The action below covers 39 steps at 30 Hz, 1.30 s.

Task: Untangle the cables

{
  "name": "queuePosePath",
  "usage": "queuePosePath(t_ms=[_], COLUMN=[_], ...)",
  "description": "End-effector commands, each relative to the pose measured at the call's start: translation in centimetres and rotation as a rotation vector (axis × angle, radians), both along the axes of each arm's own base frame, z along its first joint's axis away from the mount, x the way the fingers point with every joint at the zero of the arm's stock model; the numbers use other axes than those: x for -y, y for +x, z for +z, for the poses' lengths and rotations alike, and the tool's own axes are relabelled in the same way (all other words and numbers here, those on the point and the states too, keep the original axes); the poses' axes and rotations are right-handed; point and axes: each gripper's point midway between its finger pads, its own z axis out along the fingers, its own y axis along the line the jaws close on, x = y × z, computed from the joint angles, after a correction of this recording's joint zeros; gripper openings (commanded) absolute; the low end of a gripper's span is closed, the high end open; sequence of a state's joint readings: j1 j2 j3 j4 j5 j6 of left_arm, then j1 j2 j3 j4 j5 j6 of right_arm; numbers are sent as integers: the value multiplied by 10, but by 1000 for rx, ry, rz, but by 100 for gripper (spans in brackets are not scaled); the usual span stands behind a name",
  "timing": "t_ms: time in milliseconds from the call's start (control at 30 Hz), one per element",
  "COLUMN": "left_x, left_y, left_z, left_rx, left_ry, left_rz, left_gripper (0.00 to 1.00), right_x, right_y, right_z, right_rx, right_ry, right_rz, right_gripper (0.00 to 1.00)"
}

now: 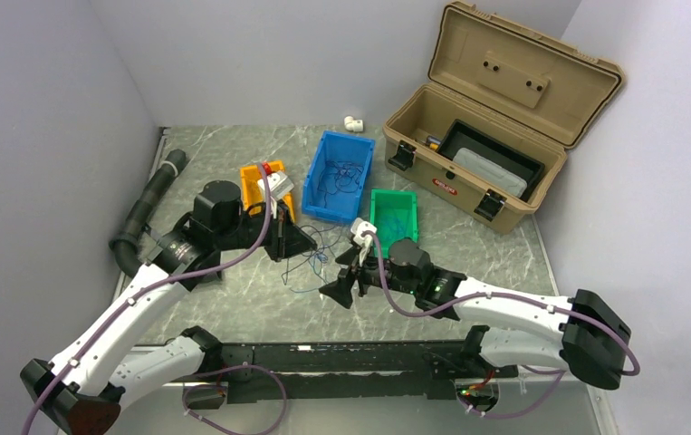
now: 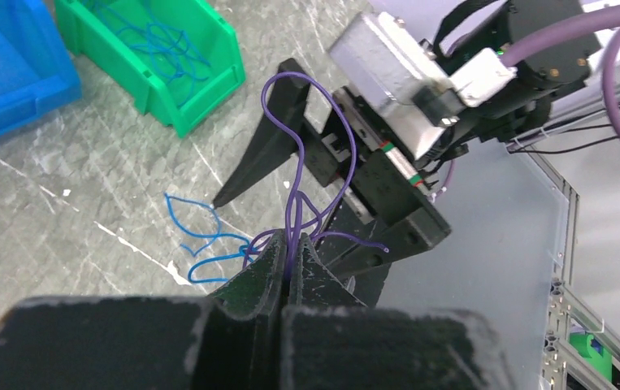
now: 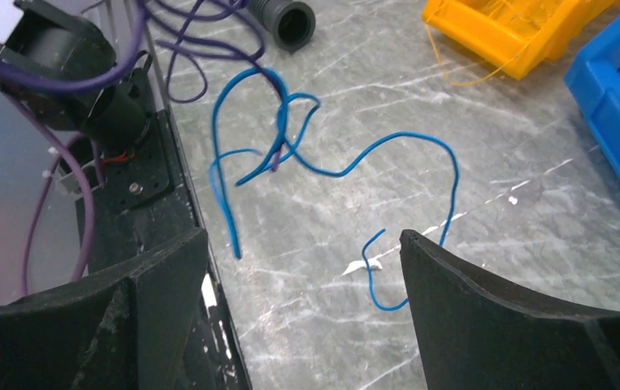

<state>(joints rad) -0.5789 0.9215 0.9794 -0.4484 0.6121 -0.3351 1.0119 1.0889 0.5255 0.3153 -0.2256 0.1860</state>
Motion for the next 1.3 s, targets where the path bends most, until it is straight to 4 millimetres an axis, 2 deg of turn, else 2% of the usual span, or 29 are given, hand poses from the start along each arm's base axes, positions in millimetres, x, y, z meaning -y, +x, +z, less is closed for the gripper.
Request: queuePosePath(t_ms=[0,200,233,267,367,433,467,600,667,733,800,867,933,1000,1100,1267], left_x=[9,17,19,21,18,10,5,-25,-48,-79,-102,-123,-125,-117,-96,-71], left_y=[-10,-5,-6,-5,2,14,20,51,68,85,96,106,115,123,134,162], left_z=[30,39,42,45,52,54,56,65,67,67,64,58,56,53,46,37], left_rx=[47,29,26,24,41,59,64,98,122,138,150,148,154,150,121,98], left_ry=[-52,-100,-114,-123,-125,-102,-86,43,112,174,215,235,208,171,121,68], left_rz=[-70,-63,-72,-73,-20,59,101,290,410,568,676,773,793,777,712,665], left_gripper=[0,0,0,0,0,0,0,0,0,0,0,0,0,0,0,0], right_x=[-19,-35,-37,-38,-33,-23,-16,23,48,75,103,123,136,145,155,164], right_y=[22,26,28,32,41,44,45,49,49,50,48,46,44,42,43,45], right_z=[45,51,51,52,45,37,34,15,1,-10,-22,-19,-9,4,25,63], right_rx=[112,107,106,103,80,57,45,-7,-58,-107,-146,-168,-160,-148,-114,-54], right_ry=[135,201,206,212,215,218,214,181,164,146,111,130,142,149,148,144], right_rz=[-50,-44,-56,-79,-149,-202,-233,-390,-488,-598,-698,-770,-798,-818,-835,-851], right_gripper=[89,86,82,74,25,4,0,0,0,0,0,0,0,0,0,0])
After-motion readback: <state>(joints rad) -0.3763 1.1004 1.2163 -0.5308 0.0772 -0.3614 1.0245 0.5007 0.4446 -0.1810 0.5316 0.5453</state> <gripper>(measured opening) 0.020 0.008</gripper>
